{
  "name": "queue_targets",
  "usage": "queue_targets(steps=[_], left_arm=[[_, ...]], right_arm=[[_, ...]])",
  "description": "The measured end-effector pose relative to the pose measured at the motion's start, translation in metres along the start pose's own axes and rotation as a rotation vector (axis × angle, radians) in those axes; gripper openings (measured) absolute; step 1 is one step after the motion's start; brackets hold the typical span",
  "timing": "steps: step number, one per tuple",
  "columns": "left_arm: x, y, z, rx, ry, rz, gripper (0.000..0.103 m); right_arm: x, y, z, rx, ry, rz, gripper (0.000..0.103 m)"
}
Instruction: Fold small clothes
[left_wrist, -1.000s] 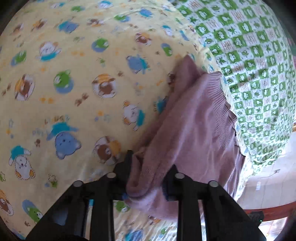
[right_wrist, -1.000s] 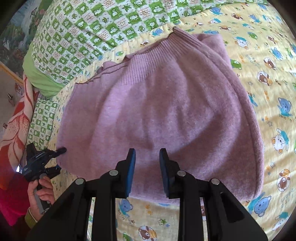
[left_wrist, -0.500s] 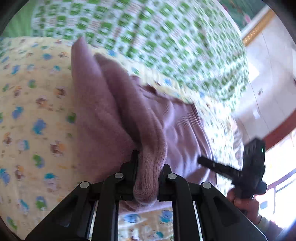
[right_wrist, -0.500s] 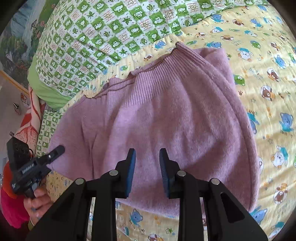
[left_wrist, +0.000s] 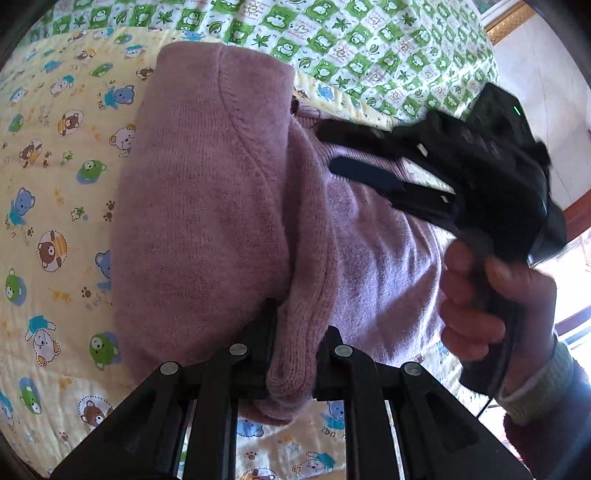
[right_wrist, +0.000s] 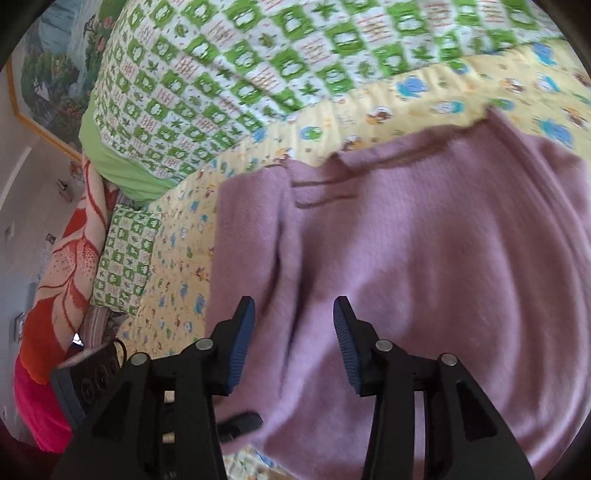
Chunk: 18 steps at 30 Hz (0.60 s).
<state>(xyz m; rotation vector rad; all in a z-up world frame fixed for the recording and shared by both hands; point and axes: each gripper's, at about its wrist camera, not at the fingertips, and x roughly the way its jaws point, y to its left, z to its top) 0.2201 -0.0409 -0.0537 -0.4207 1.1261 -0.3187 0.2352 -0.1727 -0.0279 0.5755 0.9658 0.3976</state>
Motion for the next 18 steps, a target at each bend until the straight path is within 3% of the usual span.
queue_targets(steps=[10, 11, 12, 18], left_arm=[[-0.001, 0.003, 0.003, -0.012, 0.003, 0.005, 0.013], [-0.004, 0.002, 0.004, -0.008, 0.0, 0.006, 0.013], [-0.007, 0.001, 0.004, -0.004, -0.002, 0.002, 0.013], [-0.036, -0.035, 0.014, 0.081, -0.044, -0.081, 0.013]], right_arm=[[0.079, 0.008, 0.05, 0.025, 0.073, 0.079, 0.045], [0.081, 0.011, 0.05, 0.021, 0.074, 0.085, 0.035], [0.081, 0.016, 0.05, 0.008, 0.074, 0.09, 0.016], [0.03, 0.035, 0.056, -0.037, -0.028, 0.136, 0.015]])
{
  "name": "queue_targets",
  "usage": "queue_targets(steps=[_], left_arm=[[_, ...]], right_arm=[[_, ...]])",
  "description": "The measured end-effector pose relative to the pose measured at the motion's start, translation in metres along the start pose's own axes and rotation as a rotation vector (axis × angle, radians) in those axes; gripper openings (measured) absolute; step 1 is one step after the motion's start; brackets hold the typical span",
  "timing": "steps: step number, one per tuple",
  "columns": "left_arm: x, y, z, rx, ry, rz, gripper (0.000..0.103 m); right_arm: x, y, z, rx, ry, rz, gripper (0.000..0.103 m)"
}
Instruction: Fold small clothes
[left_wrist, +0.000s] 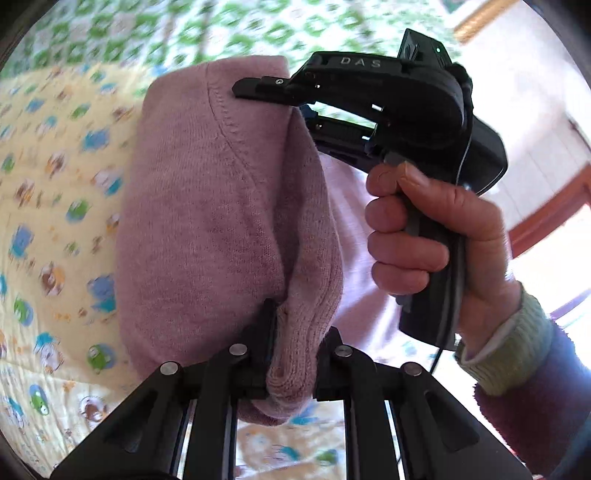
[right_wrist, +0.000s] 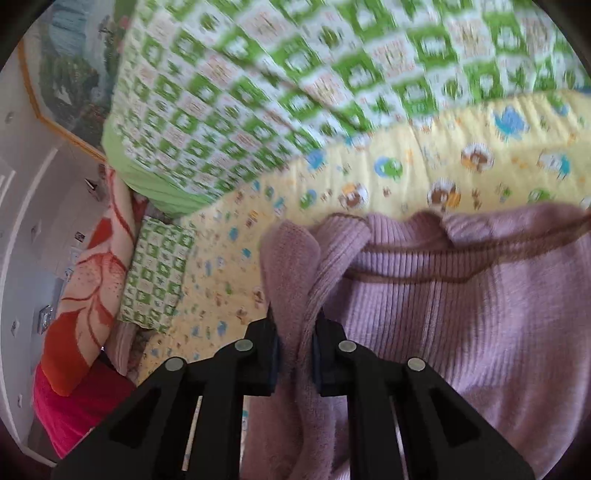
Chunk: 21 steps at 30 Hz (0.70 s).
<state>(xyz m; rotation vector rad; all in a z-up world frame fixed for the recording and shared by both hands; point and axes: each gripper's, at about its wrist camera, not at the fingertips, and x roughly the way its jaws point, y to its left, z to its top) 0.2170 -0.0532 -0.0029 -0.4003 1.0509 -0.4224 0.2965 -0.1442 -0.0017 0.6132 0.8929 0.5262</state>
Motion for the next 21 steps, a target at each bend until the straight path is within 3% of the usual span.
queue_targets(steps=[5, 9, 15, 21], left_arm=[[0.015, -0.043, 0.009, 0.084, 0.022, -0.094, 0.013], [0.049, -0.067, 0.008, 0.124, 0.071, -0.119, 0.013], [0.101, -0.087, -0.003, 0.186, 0.166, -0.083, 0.013], [0.112, -0.082, -0.002, 0.172, 0.176, -0.093, 0.013]], right_arm=[[-0.069, 0.0, 0.005, -0.047, -0.101, -0.022, 0.015], [-0.112, -0.038, -0.001, -0.012, -0.149, -0.126, 0.015], [-0.131, -0.101, -0.018, 0.094, -0.142, -0.227, 0.015], [-0.141, -0.114, -0.016, 0.099, -0.179, -0.201, 0.015]])
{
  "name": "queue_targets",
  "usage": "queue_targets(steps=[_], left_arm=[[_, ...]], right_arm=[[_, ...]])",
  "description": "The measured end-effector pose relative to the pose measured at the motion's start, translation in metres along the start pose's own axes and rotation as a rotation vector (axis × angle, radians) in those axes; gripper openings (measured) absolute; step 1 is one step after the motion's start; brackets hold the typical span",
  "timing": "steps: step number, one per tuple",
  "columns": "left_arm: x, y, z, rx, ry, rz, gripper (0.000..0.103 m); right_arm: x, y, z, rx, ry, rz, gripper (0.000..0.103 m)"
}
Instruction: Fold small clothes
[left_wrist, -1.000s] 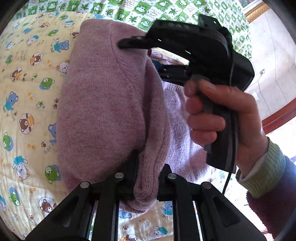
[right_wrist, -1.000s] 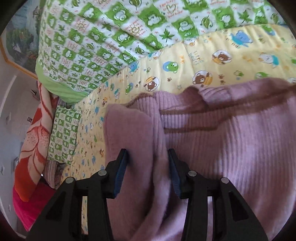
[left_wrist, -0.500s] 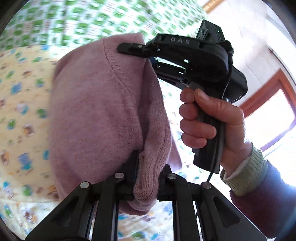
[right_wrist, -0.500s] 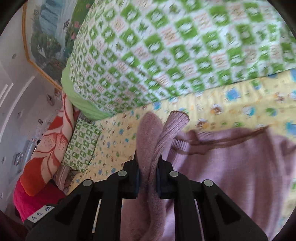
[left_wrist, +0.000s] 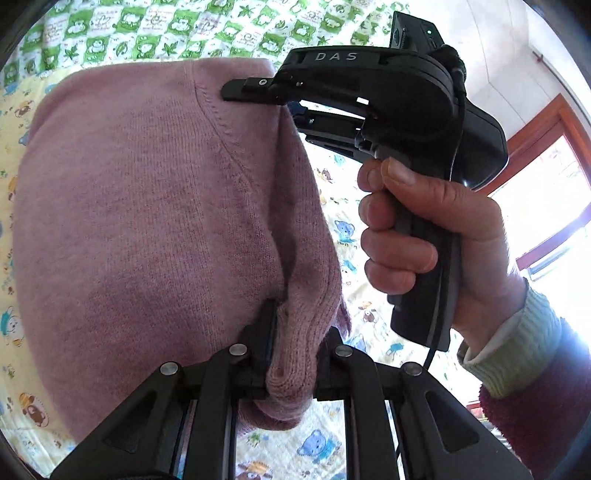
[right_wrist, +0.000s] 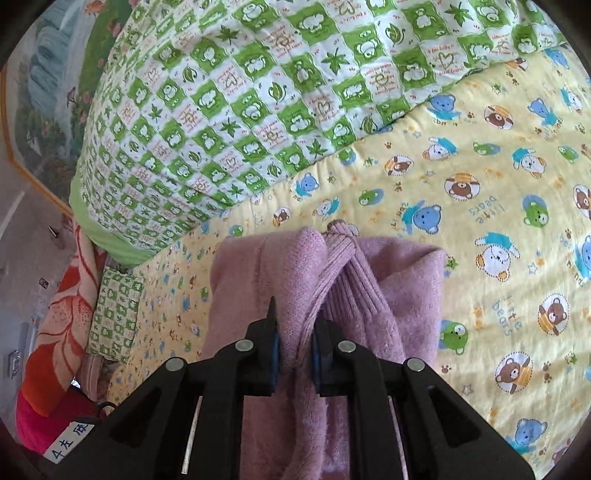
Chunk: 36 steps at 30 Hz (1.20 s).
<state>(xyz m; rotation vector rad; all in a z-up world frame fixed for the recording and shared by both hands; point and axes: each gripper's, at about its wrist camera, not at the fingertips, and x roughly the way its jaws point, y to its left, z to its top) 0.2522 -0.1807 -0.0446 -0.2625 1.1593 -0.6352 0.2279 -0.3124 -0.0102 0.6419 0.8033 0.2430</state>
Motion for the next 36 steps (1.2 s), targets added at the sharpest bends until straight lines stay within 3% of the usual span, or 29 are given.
queue_targets(steps=[7, 12, 14, 16, 18, 22, 26, 30, 36], left_arm=[[0.025, -0.001, -0.013, -0.004, 0.046, 0.018, 0.014], [0.024, 0.004, -0.007, -0.005, 0.049, 0.016, 0.019], [0.026, -0.002, -0.01, -0.001, 0.049, 0.002, 0.031], [0.021, -0.003, -0.012, -0.002, 0.054, -0.028, 0.052], [0.011, -0.002, -0.018, -0.005, 0.059, -0.053, 0.062], [-0.016, 0.004, -0.034, 0.01, 0.06, -0.073, 0.064], [-0.053, 0.032, -0.046, -0.054, 0.024, -0.046, 0.068], [-0.079, 0.079, -0.053, -0.17, -0.02, 0.03, 0.075], [-0.087, 0.149, -0.052, -0.34, -0.035, 0.111, 0.075]], right_arm=[[0.022, -0.029, -0.01, 0.011, 0.048, -0.084, 0.014], [0.019, -0.031, -0.016, 0.021, 0.032, -0.096, 0.016], [0.017, -0.03, -0.016, 0.043, 0.033, -0.106, 0.021], [0.01, -0.029, -0.017, 0.069, 0.029, -0.121, 0.031], [-0.005, -0.026, -0.02, 0.083, 0.003, -0.131, 0.034], [-0.039, -0.019, -0.035, 0.102, -0.046, -0.124, 0.035], [-0.062, -0.005, -0.062, 0.101, -0.045, -0.083, 0.036], [-0.06, 0.008, -0.091, 0.089, 0.01, -0.068, 0.052], [-0.035, 0.012, -0.113, 0.072, 0.069, -0.095, 0.053]])
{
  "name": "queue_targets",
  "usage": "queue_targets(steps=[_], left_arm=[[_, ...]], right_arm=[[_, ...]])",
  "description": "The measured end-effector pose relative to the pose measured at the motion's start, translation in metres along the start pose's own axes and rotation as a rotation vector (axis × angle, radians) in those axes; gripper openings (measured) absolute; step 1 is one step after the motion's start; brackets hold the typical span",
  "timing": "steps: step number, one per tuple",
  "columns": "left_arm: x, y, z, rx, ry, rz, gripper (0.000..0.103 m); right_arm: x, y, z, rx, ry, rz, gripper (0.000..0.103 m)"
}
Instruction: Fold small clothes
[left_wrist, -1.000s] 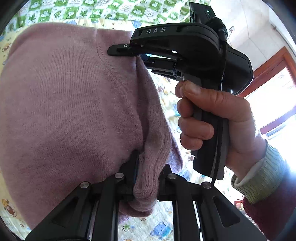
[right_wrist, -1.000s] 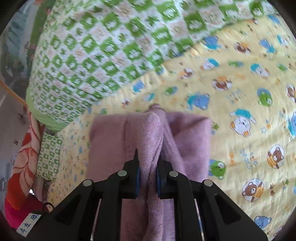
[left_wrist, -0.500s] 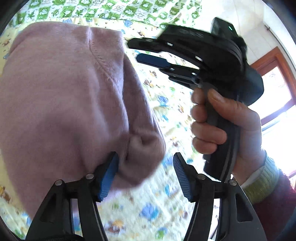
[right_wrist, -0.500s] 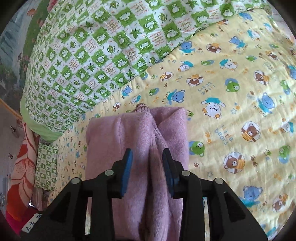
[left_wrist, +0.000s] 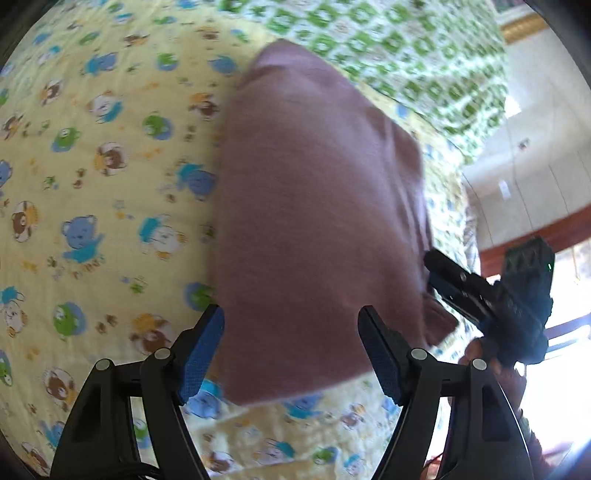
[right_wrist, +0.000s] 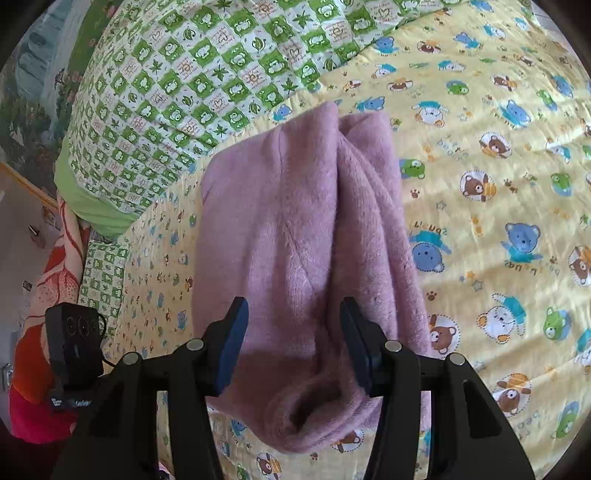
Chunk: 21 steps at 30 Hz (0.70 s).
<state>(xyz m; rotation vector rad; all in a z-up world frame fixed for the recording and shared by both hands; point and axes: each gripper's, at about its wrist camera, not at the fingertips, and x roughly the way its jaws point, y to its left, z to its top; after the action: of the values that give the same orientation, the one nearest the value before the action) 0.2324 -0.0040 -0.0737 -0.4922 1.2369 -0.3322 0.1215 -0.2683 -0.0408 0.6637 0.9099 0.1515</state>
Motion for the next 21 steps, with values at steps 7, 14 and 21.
queue_targets(steps=[7, 14, 21], left_arm=[[0.013, 0.014, 0.013, -0.005, 0.034, 0.029, 0.075], [0.003, -0.009, 0.005, 0.068, 0.034, 0.009, 0.08], [0.026, 0.004, -0.001, 0.075, 0.078, 0.032, 0.082]], right_arm=[[0.016, -0.002, -0.003, 0.007, 0.048, 0.009, 0.011], [-0.055, -0.007, 0.015, -0.005, -0.1, 0.032, 0.009], [-0.026, -0.059, -0.011, 0.084, -0.06, -0.077, 0.008]])
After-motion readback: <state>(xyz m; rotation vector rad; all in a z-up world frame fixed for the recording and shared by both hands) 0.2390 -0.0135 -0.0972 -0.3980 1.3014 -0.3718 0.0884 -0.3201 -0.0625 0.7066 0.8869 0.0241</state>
